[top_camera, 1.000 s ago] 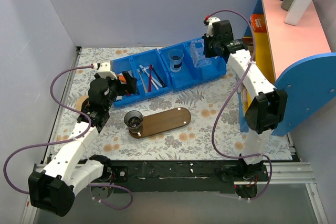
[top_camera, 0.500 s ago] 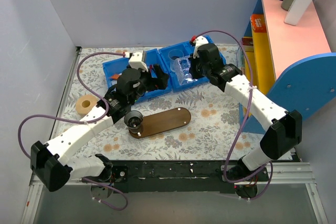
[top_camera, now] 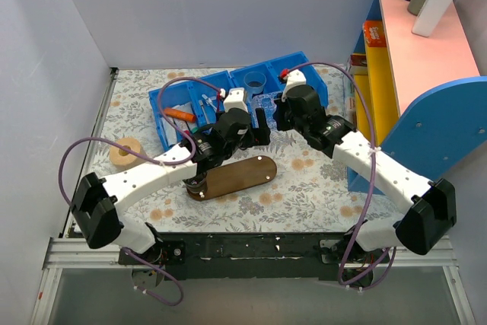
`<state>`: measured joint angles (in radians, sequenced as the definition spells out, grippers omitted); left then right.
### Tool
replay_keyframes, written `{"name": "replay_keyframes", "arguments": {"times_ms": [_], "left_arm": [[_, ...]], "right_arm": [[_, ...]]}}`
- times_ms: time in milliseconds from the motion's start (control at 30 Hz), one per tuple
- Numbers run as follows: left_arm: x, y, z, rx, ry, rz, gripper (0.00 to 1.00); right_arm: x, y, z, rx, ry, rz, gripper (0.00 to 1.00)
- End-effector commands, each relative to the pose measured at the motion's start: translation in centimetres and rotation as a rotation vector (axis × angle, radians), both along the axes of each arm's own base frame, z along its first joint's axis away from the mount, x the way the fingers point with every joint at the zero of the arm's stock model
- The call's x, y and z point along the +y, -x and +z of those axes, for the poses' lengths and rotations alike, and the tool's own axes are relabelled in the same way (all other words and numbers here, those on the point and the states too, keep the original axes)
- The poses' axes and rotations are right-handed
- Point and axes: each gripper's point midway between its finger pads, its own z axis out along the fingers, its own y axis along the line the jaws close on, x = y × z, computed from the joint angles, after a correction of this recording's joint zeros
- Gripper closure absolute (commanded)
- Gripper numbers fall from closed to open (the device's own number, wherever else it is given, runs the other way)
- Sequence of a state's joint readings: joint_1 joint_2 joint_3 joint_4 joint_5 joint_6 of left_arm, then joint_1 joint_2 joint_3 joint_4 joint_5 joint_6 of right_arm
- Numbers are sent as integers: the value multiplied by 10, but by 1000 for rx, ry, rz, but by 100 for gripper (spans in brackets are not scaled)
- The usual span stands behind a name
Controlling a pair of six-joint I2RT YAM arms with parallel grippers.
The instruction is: Prepare toiletry sets of a toothbrush and toothpaste on the tray
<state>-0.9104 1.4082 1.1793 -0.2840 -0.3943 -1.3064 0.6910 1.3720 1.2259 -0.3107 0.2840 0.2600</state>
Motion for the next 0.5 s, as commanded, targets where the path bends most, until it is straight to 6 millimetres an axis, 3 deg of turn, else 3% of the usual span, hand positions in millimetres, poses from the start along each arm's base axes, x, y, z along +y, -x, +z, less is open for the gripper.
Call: {"name": "replay_keyframes", "arguments": {"times_ms": [0,267,467], "left_arm": [[0,-4,4,14,11,69,15],[-17,-10,15,14,75,60,16],[-25,10,29,-15,170,-56,15]], "right_arm": [[-1,3,31,-104,-89,-38,99],[-8,18,28,-107,-89,-42,99],[-17,20,25,-111,-62,-62,99]]}}
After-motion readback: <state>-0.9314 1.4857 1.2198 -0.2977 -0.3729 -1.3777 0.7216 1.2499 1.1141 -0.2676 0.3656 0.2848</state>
